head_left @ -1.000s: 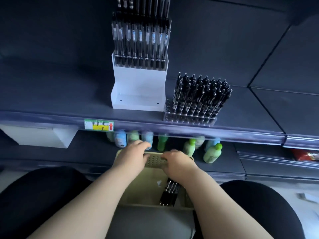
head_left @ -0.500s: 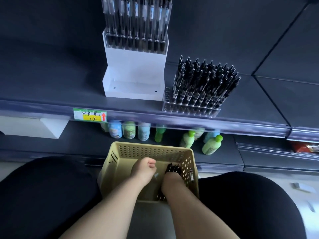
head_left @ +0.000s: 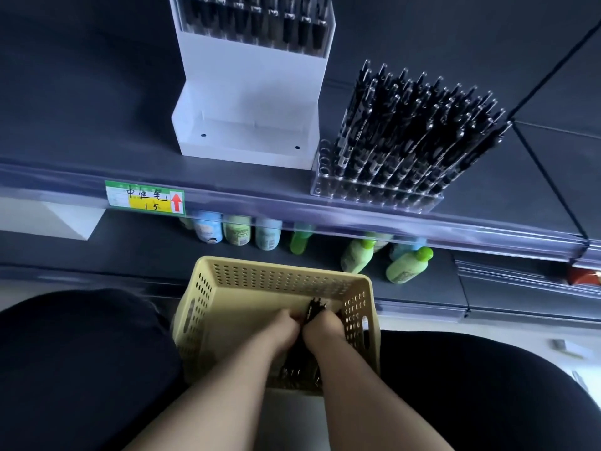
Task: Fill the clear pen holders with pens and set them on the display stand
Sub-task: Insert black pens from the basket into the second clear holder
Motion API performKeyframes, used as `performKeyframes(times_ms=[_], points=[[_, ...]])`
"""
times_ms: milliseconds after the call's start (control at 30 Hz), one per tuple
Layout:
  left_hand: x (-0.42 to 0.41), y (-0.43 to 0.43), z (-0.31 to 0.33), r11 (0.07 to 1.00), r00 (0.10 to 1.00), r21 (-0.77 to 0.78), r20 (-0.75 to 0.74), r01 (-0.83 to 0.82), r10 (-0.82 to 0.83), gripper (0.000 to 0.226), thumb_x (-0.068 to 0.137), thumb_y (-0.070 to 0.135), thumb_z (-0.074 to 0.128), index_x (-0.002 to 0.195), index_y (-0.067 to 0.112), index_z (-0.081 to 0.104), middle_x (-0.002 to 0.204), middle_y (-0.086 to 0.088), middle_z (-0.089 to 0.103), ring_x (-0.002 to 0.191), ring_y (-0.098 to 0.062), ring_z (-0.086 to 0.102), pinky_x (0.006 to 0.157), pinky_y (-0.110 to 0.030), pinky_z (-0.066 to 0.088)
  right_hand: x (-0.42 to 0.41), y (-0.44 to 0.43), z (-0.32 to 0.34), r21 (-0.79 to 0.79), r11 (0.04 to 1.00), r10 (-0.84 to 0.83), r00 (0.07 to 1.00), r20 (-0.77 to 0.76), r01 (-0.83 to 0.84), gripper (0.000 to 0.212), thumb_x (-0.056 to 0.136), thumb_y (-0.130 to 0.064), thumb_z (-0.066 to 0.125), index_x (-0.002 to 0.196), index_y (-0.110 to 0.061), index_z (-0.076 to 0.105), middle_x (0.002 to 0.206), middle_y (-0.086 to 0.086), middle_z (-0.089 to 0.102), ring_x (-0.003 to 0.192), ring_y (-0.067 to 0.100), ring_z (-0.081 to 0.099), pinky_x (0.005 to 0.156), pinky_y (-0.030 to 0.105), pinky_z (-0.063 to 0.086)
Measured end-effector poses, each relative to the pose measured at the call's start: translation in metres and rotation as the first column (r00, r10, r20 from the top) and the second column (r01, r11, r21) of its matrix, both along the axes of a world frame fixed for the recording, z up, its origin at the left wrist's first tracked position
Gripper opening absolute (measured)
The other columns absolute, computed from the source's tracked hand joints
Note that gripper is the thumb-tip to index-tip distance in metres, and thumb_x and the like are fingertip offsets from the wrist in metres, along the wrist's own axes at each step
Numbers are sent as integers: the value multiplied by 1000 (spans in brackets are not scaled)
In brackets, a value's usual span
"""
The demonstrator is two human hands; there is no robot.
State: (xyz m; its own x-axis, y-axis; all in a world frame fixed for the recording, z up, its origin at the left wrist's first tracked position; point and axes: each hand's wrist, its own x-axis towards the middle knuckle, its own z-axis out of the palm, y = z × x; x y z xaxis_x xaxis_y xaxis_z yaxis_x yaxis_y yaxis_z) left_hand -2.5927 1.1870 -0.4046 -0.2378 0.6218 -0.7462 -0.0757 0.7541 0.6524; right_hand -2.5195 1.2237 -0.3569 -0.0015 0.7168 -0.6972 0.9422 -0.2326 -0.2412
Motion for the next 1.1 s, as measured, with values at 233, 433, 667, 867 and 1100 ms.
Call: performKeyframes(times_ms=[233,433,667,867,1100], points=[[-4,-6,9,998,995,-11,-79,55,-55,21,89,3,49,108,3,59,112,-20,62,107,-32,57,93,-35,44,-4,-4,-11,-70,988,-142,985,-98,136,37,86,-28,61,112,-3,64,116,13,65,110,27,59,89,28,45],[-12,-12,19,998,995,2,-86,56,-56,9,92,9,51,101,12,52,108,-16,59,94,-22,51,88,-32,42,-8,-7,-4,-50,996,-88,972,-218,79,34,90,-30,57,113,-5,64,114,15,65,109,29,59,83,27,45],[-18,-20,37,994,978,110,-209,27,-3,11,89,9,58,87,17,51,97,-11,61,88,-18,52,79,-29,42,-6,-13,25,93,994,-23,951,-309,55,30,94,-26,52,116,-7,60,117,13,64,112,28,57,85,25,41],[-22,-31,87,969,871,245,-469,-34,149,32,88,19,62,119,13,56,114,-4,64,106,-22,58,85,-23,39,-11,-23,62,266,951,-29,906,-422,155,24,88,-19,54,110,-9,51,109,9,65,104,29,60,81,26,43],[-27,-40,157,871,779,490,-555,25,290,41,93,13,53,133,15,48,124,-5,60,113,-21,55,92,-23,37,-28,-22,124,433,886,127,814,-567,163,24,92,-22,50,113,-9,49,96,8,63,90,25,58,68,23,33]])
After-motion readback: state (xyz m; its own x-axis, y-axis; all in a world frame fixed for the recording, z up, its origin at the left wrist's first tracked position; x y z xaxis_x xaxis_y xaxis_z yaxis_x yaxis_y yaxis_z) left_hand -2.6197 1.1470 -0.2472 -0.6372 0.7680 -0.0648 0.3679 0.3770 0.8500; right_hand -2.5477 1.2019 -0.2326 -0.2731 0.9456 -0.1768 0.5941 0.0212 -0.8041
